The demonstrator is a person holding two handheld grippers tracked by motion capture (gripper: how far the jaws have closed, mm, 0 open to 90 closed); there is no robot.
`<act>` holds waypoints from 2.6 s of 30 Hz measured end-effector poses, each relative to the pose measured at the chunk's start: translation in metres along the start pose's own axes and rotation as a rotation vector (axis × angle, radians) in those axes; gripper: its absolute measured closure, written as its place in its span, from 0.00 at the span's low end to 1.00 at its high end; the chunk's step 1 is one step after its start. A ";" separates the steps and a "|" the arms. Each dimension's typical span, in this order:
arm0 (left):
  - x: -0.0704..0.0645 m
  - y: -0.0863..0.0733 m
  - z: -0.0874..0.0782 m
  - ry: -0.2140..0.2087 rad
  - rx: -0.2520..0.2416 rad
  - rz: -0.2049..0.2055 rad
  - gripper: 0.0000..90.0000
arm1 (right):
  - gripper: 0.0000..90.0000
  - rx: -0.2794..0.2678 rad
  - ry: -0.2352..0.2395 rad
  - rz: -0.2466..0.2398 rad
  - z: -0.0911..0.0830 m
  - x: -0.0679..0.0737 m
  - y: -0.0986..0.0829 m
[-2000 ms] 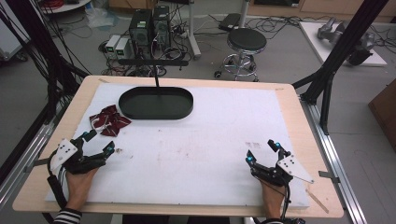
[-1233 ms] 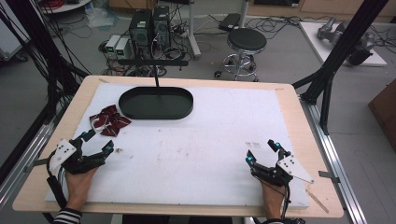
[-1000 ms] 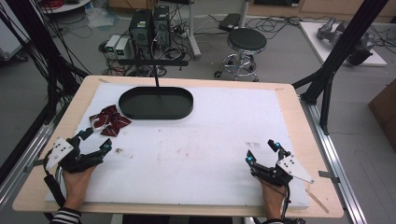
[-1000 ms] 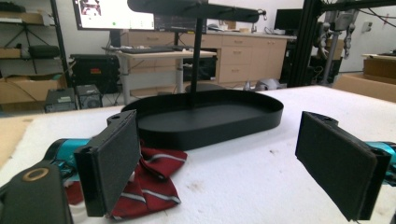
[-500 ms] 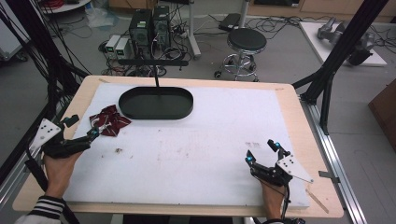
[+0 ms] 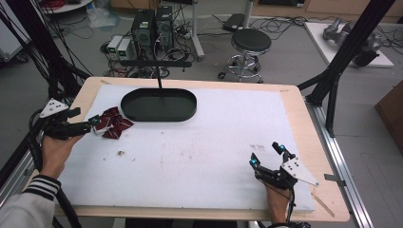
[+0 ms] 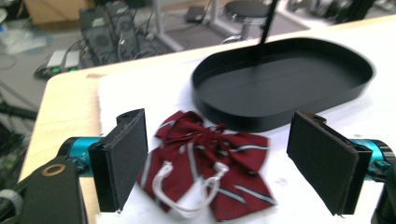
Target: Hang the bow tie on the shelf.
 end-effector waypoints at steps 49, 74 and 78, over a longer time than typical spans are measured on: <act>0.033 -0.028 0.079 -0.063 0.642 -0.190 0.54 | 0.13 -0.002 -0.007 -0.015 0.000 0.001 0.000; 0.030 -0.032 0.084 -0.039 0.713 -0.153 0.87 | 0.13 -0.013 -0.007 -0.017 -0.001 0.001 0.000; 0.030 -0.032 0.083 -0.042 0.710 -0.153 0.92 | 0.13 -0.012 -0.008 -0.017 -0.001 0.001 0.000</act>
Point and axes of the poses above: each handheld gripper's, and its own axes: z roughly forward along the jaws, y roughly out of its top, x roughly to its left, the point moved 4 cm from there along z, roughly forward along the jaws, and after that the axes turned 10 degrees about z, right-handed, at the moved point
